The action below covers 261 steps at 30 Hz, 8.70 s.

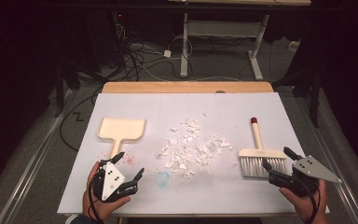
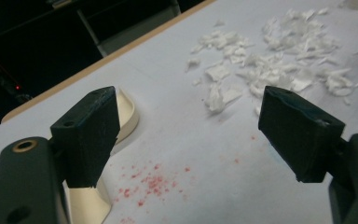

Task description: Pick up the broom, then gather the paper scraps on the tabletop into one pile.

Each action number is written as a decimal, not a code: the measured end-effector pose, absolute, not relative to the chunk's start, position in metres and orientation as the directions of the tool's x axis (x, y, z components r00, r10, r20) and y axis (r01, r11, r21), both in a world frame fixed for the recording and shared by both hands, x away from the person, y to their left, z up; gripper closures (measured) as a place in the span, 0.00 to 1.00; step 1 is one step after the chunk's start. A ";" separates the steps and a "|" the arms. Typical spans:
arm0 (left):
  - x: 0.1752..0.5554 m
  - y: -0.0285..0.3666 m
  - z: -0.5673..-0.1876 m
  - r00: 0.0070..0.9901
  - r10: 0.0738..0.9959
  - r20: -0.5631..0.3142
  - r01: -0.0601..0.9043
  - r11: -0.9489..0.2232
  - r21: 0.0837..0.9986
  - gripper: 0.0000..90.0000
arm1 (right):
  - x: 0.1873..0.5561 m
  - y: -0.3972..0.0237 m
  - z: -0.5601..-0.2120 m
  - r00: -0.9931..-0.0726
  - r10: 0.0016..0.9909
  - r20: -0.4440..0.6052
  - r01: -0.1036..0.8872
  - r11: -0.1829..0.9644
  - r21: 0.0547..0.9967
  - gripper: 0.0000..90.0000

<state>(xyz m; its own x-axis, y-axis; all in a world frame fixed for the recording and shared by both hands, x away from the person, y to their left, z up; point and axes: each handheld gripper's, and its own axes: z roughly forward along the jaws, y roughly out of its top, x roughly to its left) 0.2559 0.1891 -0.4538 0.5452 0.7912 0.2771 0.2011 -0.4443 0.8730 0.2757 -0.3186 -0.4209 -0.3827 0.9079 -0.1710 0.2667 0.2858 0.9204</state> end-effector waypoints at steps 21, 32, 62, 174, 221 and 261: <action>0.266 0.187 -0.464 0.589 0.764 0.263 0.244 -0.479 0.843 0.21 | 0.298 -0.317 -0.428 -0.374 0.912 -0.171 0.350 0.309 0.884 0.23; 0.269 0.186 -0.465 0.585 0.766 0.267 0.250 -0.484 0.839 0.21 | 0.353 -0.322 -0.424 -0.321 0.942 -0.093 0.564 0.269 0.781 0.32; 0.270 0.183 -0.468 0.603 0.749 0.273 0.266 -0.512 0.817 0.21 | 0.435 -0.317 -0.457 -0.308 0.951 -0.010 0.757 0.251 0.604 0.80; 0.291 0.089 -0.409 0.935 0.325 0.139 0.053 -0.519 0.853 0.26 | 0.302 -0.212 -0.420 -0.965 0.261 0.019 0.180 0.608 0.773 0.76; 0.255 0.209 -0.468 0.655 0.727 0.207 0.320 -0.515 0.795 0.19 | 0.394 -0.267 -0.394 -0.688 0.697 -0.203 0.301 0.528 0.794 0.76; 0.260 0.199 -0.476 0.695 0.679 0.236 0.327 -0.591 0.738 0.19 | 0.457 -0.147 -0.441 -0.856 0.366 -0.366 0.062 0.774 0.630 0.75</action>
